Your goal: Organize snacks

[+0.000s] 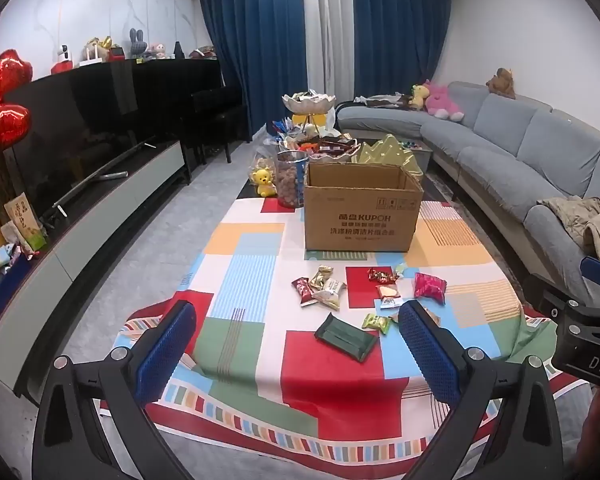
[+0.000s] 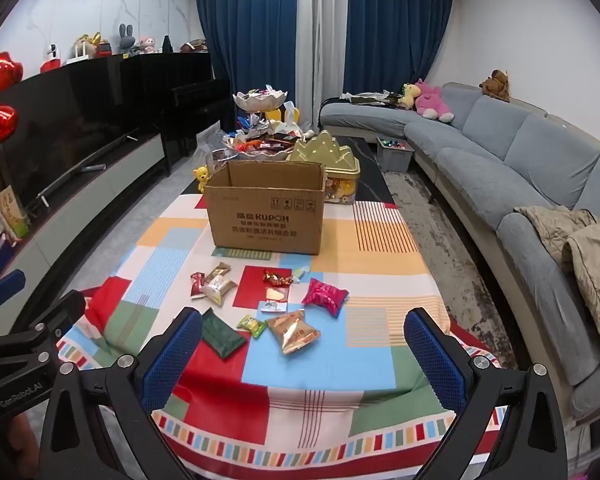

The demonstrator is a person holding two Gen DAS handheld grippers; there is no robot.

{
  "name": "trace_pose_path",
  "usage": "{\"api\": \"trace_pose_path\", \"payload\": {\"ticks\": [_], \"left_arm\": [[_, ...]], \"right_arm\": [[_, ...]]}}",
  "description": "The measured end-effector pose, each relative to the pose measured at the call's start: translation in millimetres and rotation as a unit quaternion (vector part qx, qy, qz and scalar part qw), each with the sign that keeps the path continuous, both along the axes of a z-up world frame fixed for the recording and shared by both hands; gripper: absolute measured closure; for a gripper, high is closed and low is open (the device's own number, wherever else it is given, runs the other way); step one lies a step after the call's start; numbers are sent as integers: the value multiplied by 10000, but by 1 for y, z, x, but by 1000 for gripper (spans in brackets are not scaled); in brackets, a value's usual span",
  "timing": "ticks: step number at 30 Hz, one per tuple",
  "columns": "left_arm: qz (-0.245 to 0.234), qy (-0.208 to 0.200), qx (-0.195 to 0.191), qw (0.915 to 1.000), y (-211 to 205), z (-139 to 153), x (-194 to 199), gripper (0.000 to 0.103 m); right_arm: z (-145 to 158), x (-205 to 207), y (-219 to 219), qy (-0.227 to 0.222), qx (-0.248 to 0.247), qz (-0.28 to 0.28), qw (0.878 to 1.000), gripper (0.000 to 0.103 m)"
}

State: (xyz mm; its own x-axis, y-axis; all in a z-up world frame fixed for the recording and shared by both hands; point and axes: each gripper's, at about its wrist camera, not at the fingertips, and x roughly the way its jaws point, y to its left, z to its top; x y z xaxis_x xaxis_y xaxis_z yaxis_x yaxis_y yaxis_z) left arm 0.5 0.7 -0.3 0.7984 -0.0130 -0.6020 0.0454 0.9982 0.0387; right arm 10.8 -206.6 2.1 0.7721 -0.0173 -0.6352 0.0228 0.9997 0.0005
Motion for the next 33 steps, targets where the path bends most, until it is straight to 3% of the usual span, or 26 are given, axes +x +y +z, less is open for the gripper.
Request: {"api": "trace_pose_path", "payload": {"ticks": [33], "left_arm": [[41, -73, -4, 10000, 1, 2, 1, 0]], "right_arm": [[0, -1, 2, -26, -32, -2, 10000, 1]]}}
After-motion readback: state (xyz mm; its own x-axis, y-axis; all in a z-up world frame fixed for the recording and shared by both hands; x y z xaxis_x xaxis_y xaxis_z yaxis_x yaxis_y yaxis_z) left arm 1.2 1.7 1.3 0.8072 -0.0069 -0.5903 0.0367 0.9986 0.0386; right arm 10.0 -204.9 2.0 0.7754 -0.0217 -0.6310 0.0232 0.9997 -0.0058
